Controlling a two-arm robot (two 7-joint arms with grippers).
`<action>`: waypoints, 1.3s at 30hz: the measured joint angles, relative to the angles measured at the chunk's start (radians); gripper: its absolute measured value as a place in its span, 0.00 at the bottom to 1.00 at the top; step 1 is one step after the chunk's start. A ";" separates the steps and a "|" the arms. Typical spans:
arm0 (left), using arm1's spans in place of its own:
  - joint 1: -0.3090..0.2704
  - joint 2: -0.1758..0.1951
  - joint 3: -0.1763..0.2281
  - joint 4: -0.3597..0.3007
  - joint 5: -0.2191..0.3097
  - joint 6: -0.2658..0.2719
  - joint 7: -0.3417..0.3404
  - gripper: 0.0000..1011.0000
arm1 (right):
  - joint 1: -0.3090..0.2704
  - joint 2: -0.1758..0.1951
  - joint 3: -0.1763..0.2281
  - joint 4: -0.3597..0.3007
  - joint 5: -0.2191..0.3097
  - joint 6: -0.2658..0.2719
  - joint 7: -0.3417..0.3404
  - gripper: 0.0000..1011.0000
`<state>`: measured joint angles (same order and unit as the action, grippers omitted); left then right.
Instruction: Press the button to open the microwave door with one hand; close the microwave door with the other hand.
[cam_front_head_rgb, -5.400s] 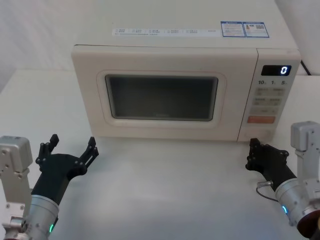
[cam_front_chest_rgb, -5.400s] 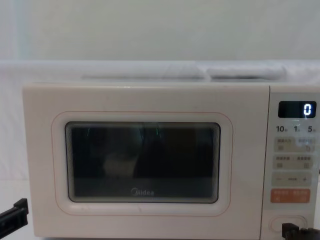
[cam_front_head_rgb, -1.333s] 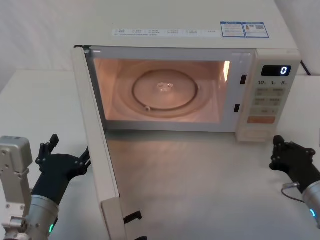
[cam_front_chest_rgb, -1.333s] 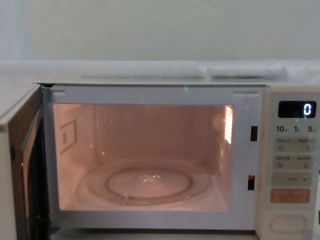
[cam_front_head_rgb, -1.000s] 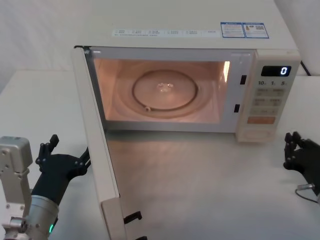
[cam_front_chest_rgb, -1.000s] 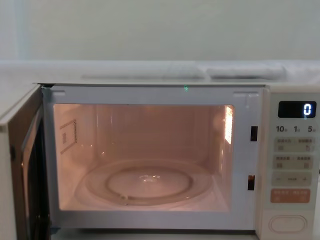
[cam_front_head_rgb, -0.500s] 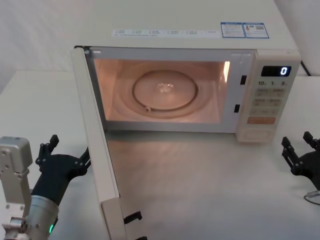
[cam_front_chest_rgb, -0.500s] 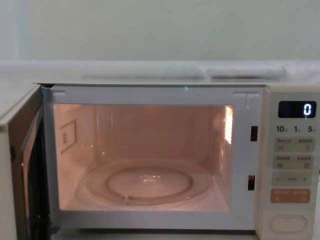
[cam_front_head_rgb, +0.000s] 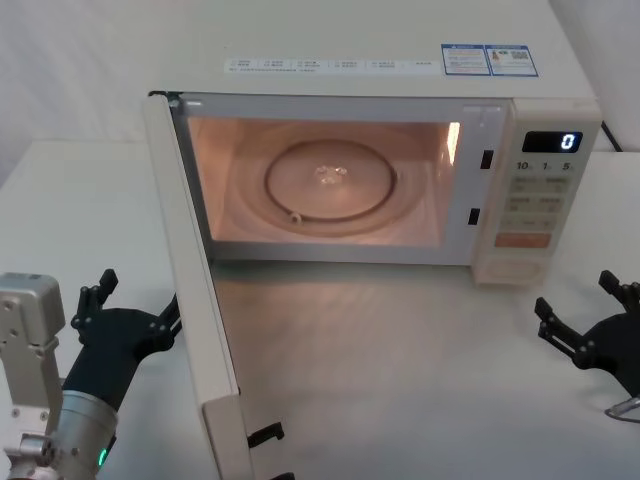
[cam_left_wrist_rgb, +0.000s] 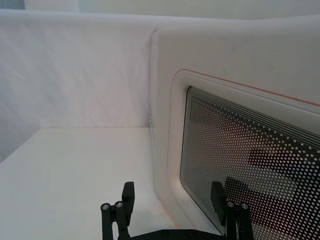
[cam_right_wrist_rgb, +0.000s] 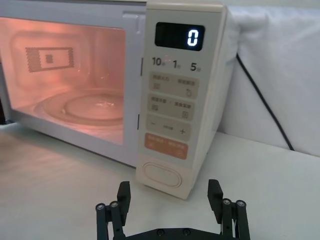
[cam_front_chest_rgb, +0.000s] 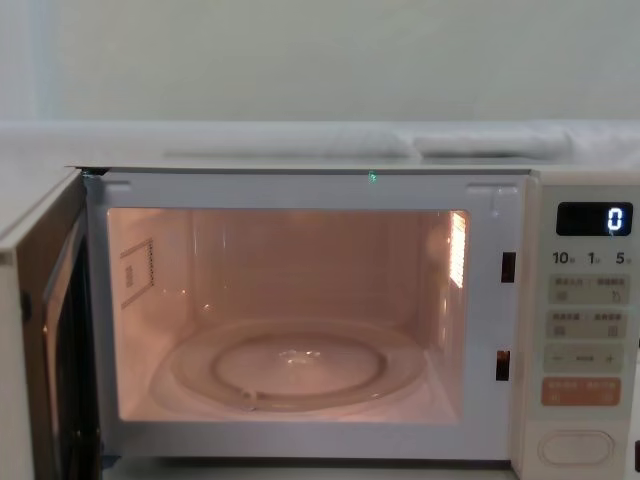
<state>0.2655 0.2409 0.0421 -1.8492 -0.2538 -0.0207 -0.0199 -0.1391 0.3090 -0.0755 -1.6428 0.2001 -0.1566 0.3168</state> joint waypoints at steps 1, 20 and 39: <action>0.000 0.000 0.000 0.000 0.000 0.000 0.000 0.99 | 0.000 0.003 -0.002 0.001 0.000 -0.001 0.002 0.99; 0.000 0.000 0.000 0.000 0.000 0.000 0.000 0.99 | 0.002 -0.001 0.000 0.000 0.000 0.000 0.001 0.99; 0.000 0.000 0.000 0.000 0.000 0.000 0.000 0.99 | 0.002 -0.003 0.001 -0.001 -0.001 0.002 -0.002 0.99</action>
<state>0.2655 0.2410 0.0421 -1.8492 -0.2538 -0.0208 -0.0199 -0.1376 0.3060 -0.0740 -1.6436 0.1995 -0.1548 0.3144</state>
